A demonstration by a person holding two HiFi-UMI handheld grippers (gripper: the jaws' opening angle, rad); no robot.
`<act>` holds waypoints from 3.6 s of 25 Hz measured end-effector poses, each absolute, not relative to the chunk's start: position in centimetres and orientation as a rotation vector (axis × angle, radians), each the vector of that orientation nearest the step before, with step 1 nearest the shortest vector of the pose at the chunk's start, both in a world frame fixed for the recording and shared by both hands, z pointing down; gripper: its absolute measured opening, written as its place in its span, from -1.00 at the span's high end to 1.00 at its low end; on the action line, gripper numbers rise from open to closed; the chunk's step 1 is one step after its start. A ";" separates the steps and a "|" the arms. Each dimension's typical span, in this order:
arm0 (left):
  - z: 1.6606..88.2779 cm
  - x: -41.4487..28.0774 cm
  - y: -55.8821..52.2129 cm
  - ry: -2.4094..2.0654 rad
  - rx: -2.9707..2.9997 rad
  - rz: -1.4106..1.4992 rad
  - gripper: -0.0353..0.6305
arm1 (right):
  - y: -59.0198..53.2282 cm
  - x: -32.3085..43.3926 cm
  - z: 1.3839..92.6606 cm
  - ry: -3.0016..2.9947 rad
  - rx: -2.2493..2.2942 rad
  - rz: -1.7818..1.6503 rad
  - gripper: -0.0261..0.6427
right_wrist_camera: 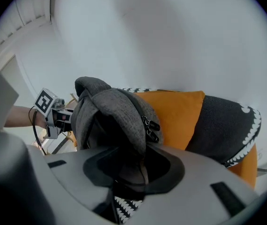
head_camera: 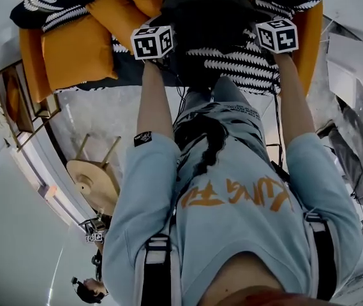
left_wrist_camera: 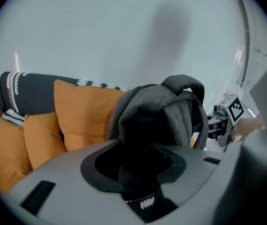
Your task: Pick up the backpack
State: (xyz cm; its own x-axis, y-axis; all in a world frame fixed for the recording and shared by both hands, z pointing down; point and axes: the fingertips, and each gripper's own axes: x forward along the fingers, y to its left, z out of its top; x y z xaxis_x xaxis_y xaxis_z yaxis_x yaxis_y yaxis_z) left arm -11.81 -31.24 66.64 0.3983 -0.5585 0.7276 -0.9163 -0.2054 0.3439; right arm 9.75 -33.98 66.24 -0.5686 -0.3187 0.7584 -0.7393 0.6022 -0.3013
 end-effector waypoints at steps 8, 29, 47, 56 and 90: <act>64.4 -12.5 -26.2 -1.221 1.928 0.552 0.53 | -28.9 9.2 64.1 -2.152 0.855 0.787 0.61; 49.2 -14.1 -21.0 -1.369 2.160 0.310 0.63 | -22.6 8.6 49.5 -2.300 1.207 0.585 0.61; 28.0 -15.6 -23.3 -1.618 2.461 0.010 0.65 | -24.7 7.3 29.9 -2.524 1.459 0.211 0.61; 25.1 -15.4 -24.4 -1.650 2.512 -0.089 0.65 | -25.5 7.6 26.8 -2.522 1.576 0.107 0.61; 24.1 -15.3 -26.0 -1.653 2.525 -0.163 0.66 | -26.6 7.7 25.3 -2.493 1.701 0.081 0.61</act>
State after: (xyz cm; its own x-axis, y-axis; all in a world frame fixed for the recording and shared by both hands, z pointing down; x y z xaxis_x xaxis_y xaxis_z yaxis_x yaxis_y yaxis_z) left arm -15.34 -25.98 24.10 0.3981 -0.9170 -0.0246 -0.9042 -0.3968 0.1581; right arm 7.69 -26.56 25.28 -0.3599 -0.9238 0.1306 -0.9303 0.3659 0.0248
